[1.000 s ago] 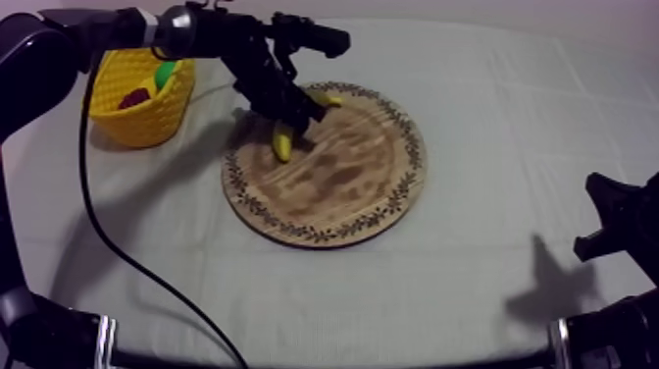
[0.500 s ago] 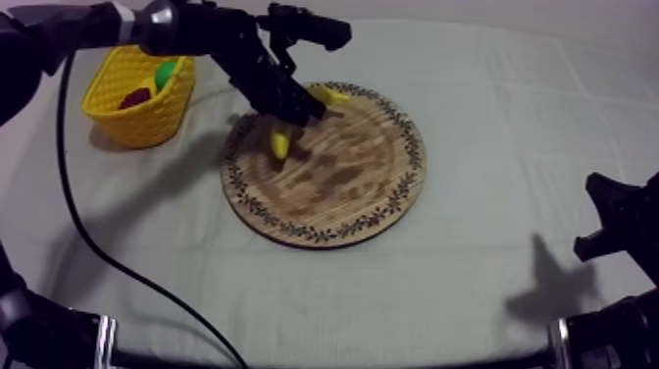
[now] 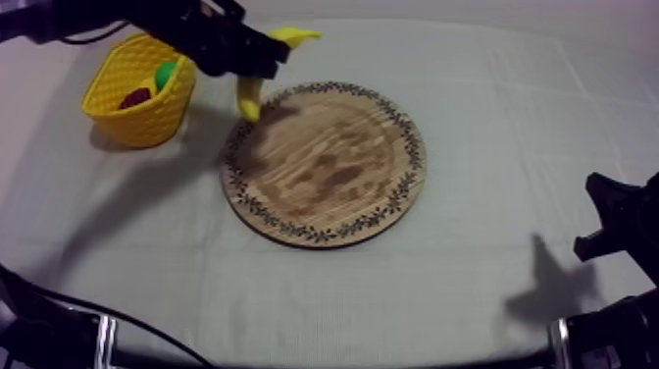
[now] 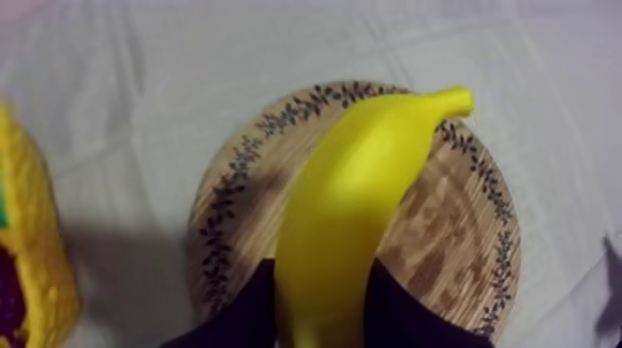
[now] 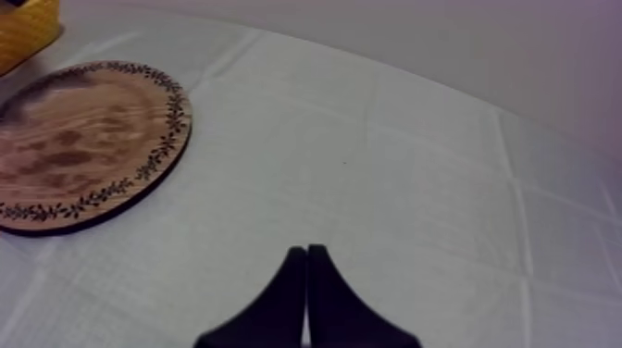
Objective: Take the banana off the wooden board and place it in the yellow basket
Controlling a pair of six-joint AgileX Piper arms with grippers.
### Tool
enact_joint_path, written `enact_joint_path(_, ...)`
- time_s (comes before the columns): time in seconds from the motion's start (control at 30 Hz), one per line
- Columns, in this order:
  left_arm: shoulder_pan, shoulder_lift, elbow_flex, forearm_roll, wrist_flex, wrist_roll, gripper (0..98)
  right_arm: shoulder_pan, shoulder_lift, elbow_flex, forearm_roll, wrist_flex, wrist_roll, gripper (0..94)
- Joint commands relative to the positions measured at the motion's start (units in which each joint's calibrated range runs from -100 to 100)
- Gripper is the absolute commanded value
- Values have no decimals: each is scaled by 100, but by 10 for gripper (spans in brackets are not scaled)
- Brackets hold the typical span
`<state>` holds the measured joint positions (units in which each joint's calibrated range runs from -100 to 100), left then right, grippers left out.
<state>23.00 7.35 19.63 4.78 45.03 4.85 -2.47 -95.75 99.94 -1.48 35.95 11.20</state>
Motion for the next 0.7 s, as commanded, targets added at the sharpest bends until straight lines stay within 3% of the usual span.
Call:
enact_joint_path(0.0, -185, -759, 310, 0, 1, 77, 218, 2, 0, -5, -1, 2, 1, 3)
enact_joint_path(0.17, -748, -1457, 753, 24, 102, 85, 222, 2, 0, -5, -1, 2, 1, 3)
enact_joint_path(0.4, -1591, -1639, 721, 109, 408, -207, 219, 2, 0, -5, -1, 2, 1, 3)
enact_joint_path(0.67, -2072, -1289, 536, 103, 475, -408, 222, 2, 0, -5, -1, 2, 1, 3)
